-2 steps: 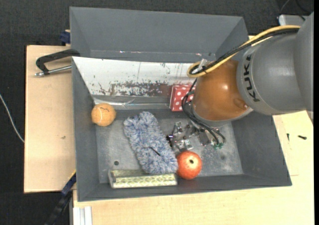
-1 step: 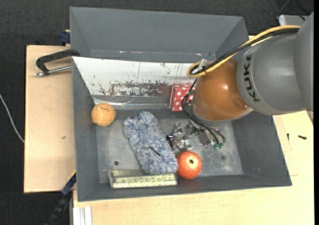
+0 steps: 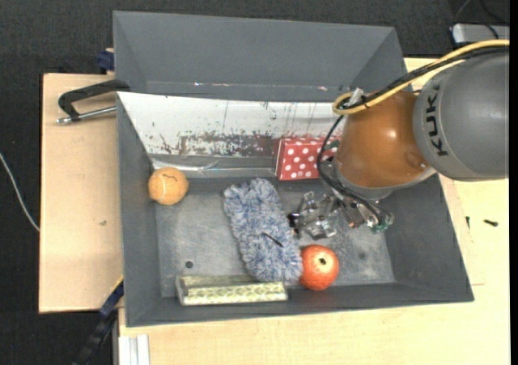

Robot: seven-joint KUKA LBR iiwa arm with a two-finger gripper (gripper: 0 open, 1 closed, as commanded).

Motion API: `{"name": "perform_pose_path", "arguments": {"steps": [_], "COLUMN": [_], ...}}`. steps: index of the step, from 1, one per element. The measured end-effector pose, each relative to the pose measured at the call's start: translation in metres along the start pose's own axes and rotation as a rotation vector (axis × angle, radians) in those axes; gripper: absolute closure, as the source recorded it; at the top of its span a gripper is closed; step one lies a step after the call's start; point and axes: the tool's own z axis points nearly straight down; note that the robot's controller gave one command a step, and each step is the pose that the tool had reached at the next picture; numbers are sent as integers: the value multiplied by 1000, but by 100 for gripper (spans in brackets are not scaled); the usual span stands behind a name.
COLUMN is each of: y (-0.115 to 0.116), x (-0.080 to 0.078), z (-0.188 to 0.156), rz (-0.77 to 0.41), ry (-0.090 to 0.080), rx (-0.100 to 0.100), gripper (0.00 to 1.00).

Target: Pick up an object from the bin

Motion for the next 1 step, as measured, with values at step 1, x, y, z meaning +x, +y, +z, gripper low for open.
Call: {"name": "perform_pose_path", "arguments": {"steps": [1], "y": [83], "x": [-24], "z": [-205], "rz": [-229], "ry": [9], "rx": [3], "gripper": [100]}}
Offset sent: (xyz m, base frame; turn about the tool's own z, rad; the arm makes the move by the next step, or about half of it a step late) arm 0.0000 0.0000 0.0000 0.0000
